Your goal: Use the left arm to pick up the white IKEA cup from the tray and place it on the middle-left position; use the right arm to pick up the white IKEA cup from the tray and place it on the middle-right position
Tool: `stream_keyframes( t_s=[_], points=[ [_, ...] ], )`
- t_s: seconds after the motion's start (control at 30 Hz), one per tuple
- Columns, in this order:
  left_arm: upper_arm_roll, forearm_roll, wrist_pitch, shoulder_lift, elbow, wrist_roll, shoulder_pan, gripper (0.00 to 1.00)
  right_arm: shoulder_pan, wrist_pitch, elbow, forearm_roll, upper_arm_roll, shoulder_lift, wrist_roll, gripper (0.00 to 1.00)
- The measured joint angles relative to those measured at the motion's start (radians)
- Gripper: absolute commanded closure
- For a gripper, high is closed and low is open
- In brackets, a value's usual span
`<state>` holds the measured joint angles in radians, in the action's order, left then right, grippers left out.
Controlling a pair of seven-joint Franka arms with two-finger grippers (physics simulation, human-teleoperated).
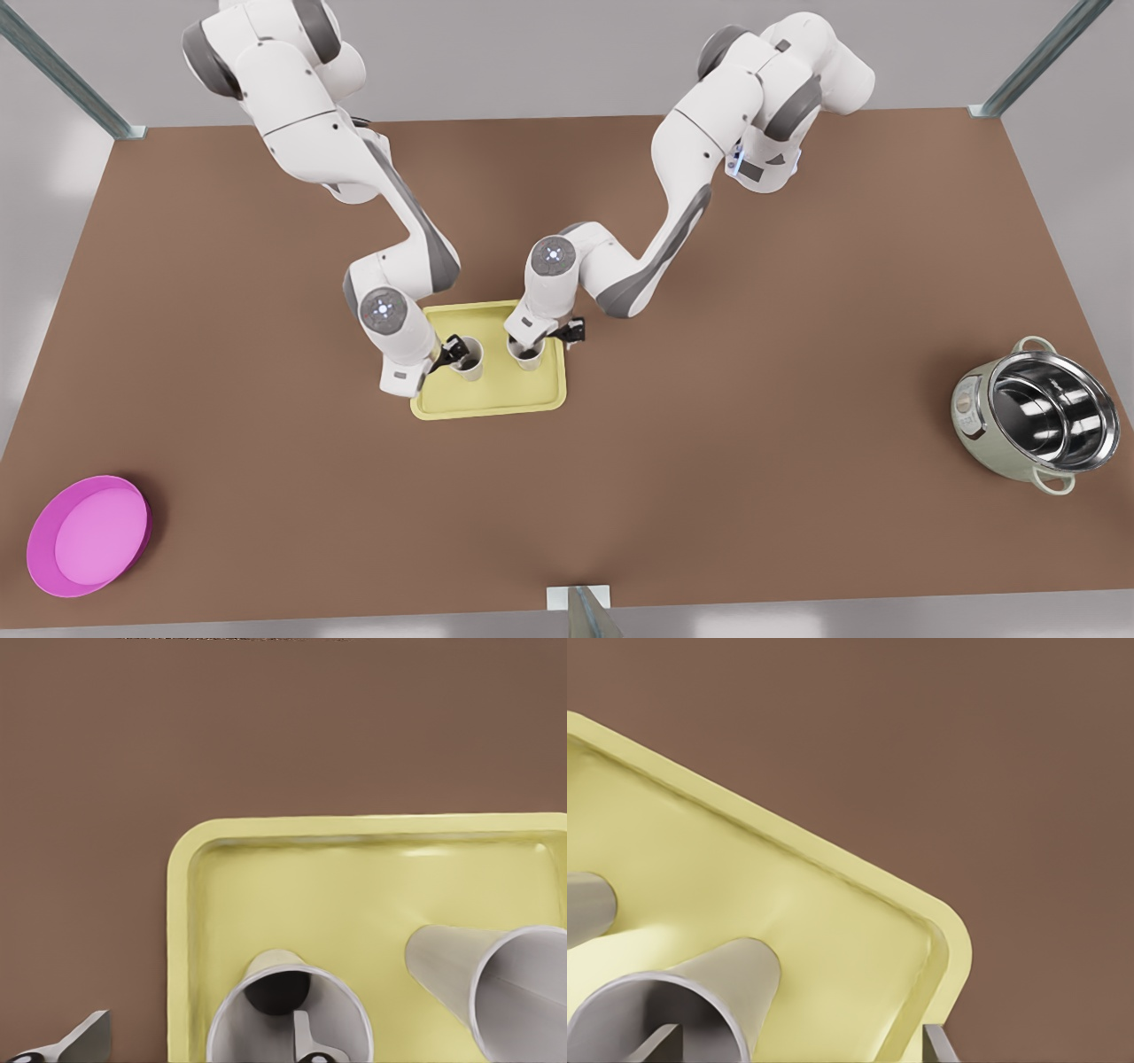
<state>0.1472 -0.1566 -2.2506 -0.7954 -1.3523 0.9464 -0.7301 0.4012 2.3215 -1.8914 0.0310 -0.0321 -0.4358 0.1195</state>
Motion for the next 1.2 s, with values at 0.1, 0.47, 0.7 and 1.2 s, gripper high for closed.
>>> stream_keyframes(
  t_s=[0.1,0.47,0.7,1.2],
  points=[
    [0.0,-0.03,-0.018,-0.016,-0.002,0.021,0.0,0.0,0.0,0.005,0.002,0.0,-0.008,-0.02,0.0,0.0],
    [0.003,-0.063,-0.041,-0.041,0.013,0.083,0.0,0.61,0.002,0.011,0.001,0.002,-0.034,-0.061,0.002,0.19],
    [0.005,-0.041,-0.018,0.027,0.002,0.122,0.016,0.76,0.001,0.005,0.006,0.003,-0.041,-0.065,0.0,0.51],
    [0.0,0.168,-0.002,0.429,-0.542,-0.31,0.667,0.74,-0.089,-0.145,0.141,0.024,-0.029,0.068,0.044,0.92]
  ],
)
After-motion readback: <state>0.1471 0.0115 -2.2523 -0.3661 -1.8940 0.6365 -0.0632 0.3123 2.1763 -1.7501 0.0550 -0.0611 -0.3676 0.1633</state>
